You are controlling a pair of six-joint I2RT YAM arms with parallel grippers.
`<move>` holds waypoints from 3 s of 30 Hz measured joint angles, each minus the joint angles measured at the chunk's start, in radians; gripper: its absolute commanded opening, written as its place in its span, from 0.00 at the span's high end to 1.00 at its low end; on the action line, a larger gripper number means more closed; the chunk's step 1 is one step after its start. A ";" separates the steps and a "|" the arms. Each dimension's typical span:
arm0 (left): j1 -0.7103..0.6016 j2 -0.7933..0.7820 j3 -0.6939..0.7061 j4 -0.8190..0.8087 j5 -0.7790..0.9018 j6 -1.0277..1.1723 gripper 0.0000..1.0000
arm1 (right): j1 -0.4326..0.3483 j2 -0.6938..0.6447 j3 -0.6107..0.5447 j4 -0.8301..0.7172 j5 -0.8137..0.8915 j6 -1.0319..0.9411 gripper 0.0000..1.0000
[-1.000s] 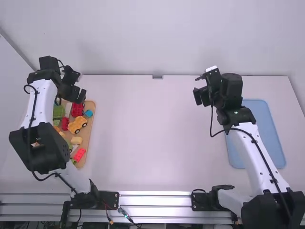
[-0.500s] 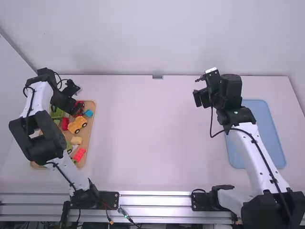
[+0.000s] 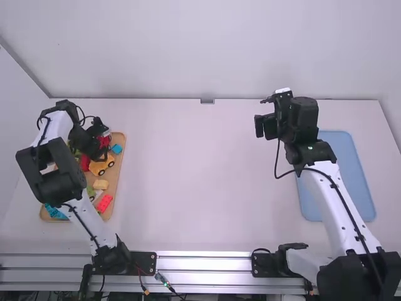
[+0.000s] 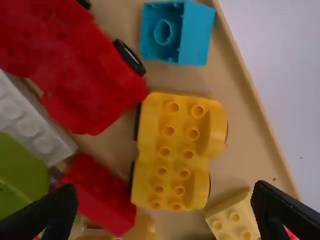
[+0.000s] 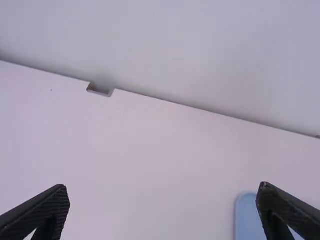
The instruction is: Assemble lego blocks to make yellow taxi
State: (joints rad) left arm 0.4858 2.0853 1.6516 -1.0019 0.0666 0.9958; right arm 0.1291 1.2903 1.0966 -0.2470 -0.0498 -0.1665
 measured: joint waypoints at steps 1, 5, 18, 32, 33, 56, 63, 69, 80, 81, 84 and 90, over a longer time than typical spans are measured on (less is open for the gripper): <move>0.001 0.000 -0.007 0.000 -0.001 0.002 0.09 | 0.000 0.000 0.000 0.000 0.000 0.001 0.01; 0.014 0.000 -0.090 0.058 -0.027 0.027 0.11 | 0.000 0.000 0.000 0.002 0.000 0.003 0.01; 0.014 0.000 -0.167 0.129 -0.072 0.038 0.11 | 0.019 0.000 0.000 0.004 -0.001 0.005 0.01; 0.014 0.000 -0.248 0.212 -0.079 0.040 0.25 | 0.022 0.000 0.000 0.003 -0.003 0.003 0.01; 0.015 0.000 -0.248 0.211 -0.079 0.042 0.28 | 0.022 0.000 0.000 0.002 -0.003 0.004 0.01; -0.008 -0.001 -0.057 0.081 -0.079 -0.144 0.66 | 0.022 0.000 0.000 -0.007 -0.003 0.003 0.01; -0.126 -0.037 -0.055 0.066 -0.070 -0.183 0.75 | 0.022 0.000 0.000 -0.007 -0.003 0.004 0.01; -0.347 -0.193 -0.168 0.121 0.001 -0.112 0.77 | 0.022 0.000 0.000 -0.027 -0.003 0.006 0.01; -0.772 -0.311 -0.319 0.133 -0.020 0.001 0.58 | 0.022 0.000 0.000 -0.051 -0.003 0.008 0.01; -0.796 -0.310 -0.325 0.146 -0.023 0.001 0.59 | 0.022 0.000 0.000 -0.053 -0.003 0.010 0.01; -0.878 -0.294 -0.330 0.187 -0.021 0.000 0.57 | 0.022 0.000 0.000 -0.066 -0.003 0.006 0.01; -0.950 -0.218 -0.330 0.180 0.046 -0.013 0.55 | 0.022 0.000 0.000 -0.080 -0.003 0.006 0.01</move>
State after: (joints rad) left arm -0.4644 1.8675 1.3212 -0.8219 0.1127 0.9833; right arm 0.1513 1.2903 1.0966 -0.3267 -0.0532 -0.1600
